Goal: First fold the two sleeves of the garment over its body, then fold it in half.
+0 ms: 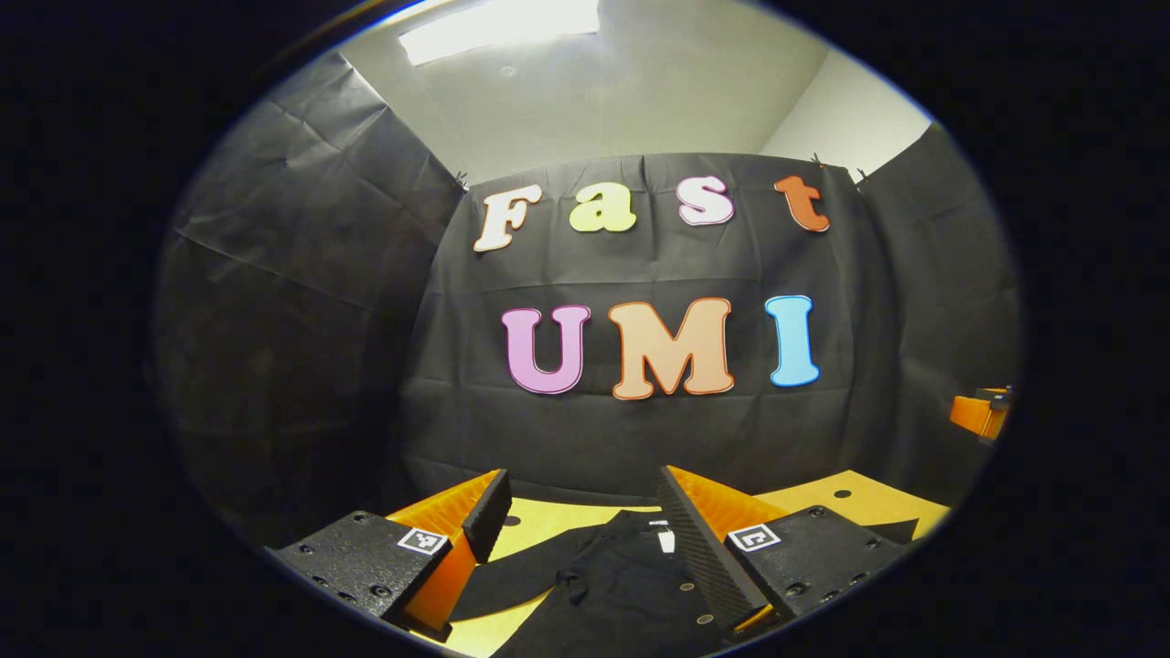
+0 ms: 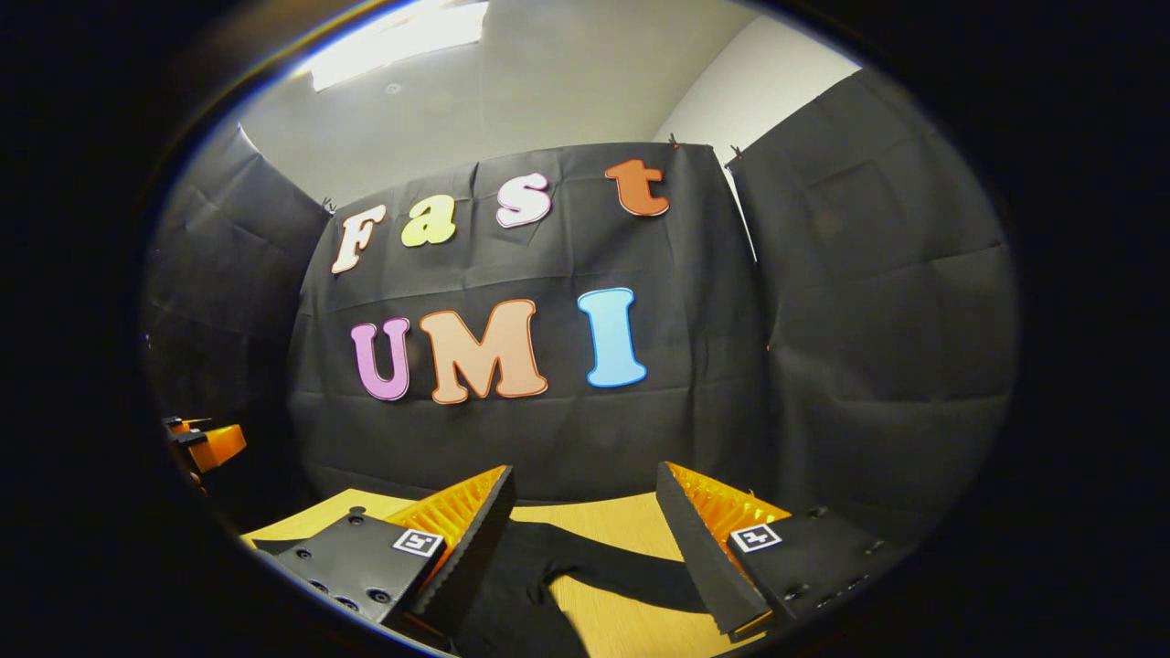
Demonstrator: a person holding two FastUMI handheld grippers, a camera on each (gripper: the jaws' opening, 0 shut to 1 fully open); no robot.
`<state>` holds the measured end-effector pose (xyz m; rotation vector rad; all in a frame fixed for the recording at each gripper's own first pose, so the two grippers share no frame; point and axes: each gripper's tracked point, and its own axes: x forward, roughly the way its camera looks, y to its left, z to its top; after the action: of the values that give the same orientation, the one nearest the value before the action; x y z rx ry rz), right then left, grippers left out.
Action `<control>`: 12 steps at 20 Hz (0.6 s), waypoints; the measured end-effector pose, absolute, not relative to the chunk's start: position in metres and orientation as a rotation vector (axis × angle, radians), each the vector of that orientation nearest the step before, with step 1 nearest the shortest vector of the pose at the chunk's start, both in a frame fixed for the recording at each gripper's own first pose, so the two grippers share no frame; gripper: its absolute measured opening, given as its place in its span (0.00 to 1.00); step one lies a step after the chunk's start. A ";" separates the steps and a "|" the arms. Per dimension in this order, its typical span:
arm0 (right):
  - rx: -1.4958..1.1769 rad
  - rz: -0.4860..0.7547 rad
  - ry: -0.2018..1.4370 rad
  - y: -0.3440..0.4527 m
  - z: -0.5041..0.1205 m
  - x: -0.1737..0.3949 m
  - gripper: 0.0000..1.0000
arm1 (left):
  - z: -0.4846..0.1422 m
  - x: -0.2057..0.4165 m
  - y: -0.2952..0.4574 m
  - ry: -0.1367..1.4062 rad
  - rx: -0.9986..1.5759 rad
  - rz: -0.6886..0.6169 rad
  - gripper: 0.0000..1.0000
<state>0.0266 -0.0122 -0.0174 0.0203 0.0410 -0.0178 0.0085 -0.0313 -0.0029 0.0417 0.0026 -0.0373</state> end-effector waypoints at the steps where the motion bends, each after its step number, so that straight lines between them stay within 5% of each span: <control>1: 0.020 -0.016 0.045 -0.012 -0.019 0.027 0.98 | -0.004 0.008 -0.031 0.005 0.044 -0.036 0.97; 12: 0.027 0.003 0.049 -0.009 -0.020 0.030 0.96 | -0.006 0.001 -0.022 0.012 0.059 0.000 0.97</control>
<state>0.0302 -0.0092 -0.0197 0.0268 0.0486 0.0030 0.0013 -0.0219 -0.0065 0.0588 0.0122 -0.0002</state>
